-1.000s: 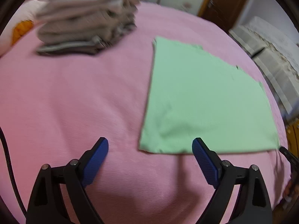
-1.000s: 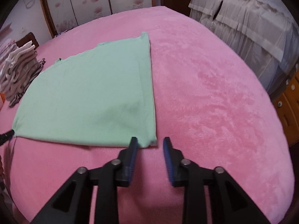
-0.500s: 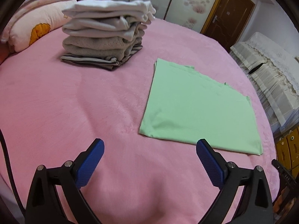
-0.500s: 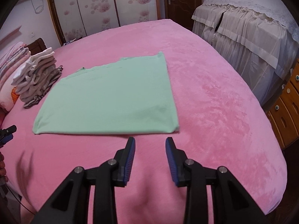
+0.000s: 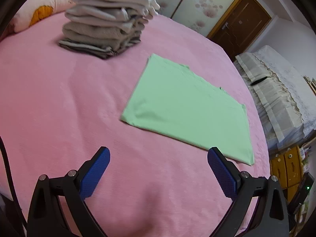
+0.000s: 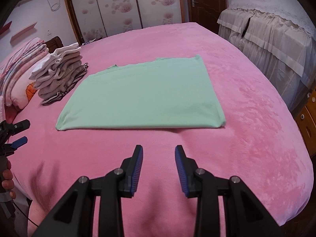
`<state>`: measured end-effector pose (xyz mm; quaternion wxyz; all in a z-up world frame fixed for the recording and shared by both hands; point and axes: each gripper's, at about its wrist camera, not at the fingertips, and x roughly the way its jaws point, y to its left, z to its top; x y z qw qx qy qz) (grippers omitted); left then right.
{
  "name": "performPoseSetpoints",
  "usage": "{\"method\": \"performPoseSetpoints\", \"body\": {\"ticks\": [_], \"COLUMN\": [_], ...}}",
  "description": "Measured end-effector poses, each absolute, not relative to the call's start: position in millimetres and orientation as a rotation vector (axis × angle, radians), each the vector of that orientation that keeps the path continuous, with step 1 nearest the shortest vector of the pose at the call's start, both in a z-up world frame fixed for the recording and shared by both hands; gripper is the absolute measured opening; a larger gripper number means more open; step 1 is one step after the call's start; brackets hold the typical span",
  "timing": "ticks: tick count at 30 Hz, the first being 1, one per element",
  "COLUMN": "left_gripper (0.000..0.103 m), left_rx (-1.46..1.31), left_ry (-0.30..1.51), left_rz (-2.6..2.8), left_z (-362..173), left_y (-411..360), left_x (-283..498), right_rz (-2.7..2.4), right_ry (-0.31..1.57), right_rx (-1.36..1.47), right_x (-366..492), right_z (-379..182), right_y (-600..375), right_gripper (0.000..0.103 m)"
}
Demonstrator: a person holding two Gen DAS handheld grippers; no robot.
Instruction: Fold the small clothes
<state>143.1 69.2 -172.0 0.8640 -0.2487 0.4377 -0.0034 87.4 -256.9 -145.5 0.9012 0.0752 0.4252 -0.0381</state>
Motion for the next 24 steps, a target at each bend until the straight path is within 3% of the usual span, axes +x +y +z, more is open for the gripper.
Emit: {"method": "performPoseSetpoints", "body": {"ticks": [3, 12, 24], "left_gripper": [0.099, 0.099, 0.099], "left_rx": [-0.582, -0.781, -1.034], "left_ry": [0.954, 0.945, 0.782], "left_rz": [-0.044, -0.119, -0.187], "left_z": [-186, -228, -290], "left_y": [65, 64, 73], "left_x": [150, 171, 207], "right_rz": [-0.07, -0.048, 0.019], "right_ry": [0.867, 0.803, 0.799], "right_rx": [0.149, 0.121, 0.163], "right_x": [94, 126, 168], "right_z": [-144, -141, -160], "right_y": [-250, -223, -203], "right_gripper": [0.033, 0.013, 0.013]}}
